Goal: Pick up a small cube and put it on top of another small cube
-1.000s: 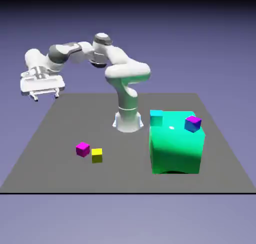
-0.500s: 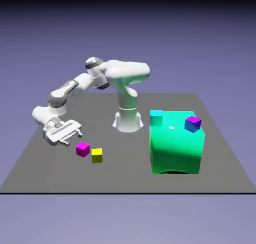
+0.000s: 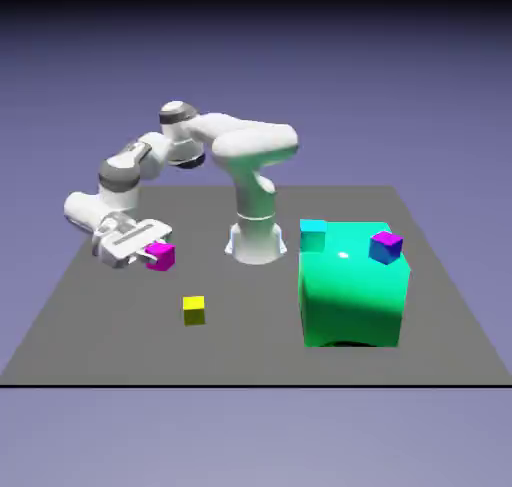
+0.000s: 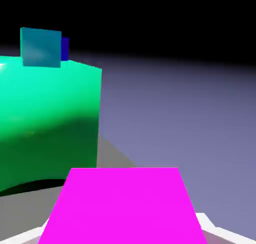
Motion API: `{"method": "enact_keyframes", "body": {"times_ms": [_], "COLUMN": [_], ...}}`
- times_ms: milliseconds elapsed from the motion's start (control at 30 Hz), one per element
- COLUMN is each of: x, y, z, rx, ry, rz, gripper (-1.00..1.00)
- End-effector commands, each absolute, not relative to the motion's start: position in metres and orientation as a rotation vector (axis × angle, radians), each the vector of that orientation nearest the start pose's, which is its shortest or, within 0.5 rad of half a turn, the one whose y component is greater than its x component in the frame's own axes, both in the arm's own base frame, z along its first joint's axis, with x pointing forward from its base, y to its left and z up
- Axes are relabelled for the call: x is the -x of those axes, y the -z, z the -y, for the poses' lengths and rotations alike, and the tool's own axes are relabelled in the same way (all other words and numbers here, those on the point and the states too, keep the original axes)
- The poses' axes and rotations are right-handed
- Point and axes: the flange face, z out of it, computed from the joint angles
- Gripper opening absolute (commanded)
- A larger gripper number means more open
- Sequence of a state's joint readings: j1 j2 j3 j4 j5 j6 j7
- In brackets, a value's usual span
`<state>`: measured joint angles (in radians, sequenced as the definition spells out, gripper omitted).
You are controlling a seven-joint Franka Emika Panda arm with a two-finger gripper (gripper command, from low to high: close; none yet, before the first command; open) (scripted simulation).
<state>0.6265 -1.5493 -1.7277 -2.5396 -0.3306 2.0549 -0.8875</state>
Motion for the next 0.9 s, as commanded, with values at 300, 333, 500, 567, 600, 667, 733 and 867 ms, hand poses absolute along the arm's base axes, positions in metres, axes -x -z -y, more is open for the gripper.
{"method": "enact_keyframes", "body": {"times_ms": [300,333,500,567,600,667,733,867], "x": [-0.332,-0.327,-0.329,-0.329,-0.329,-0.329,-0.329,-0.324], "y": [-0.352,-0.355,-0.335,-0.322,-0.321,-0.321,-0.335,-0.355], "z": [0.048,0.025,-0.013,-0.032,-0.033,-0.033,-0.015,0.015], "rx": [1.785,1.786,1.783,1.786,1.787,1.787,1.783,1.787], "ry": [0.676,0.636,0.618,0.618,0.617,0.617,0.618,0.617], "rz": [0.611,0.624,0.629,0.63,0.63,0.63,0.629,0.63], "gripper": [-1.0,-1.0,-1.0,-1.0,-1.0,1.0,1.0,1.0]}}
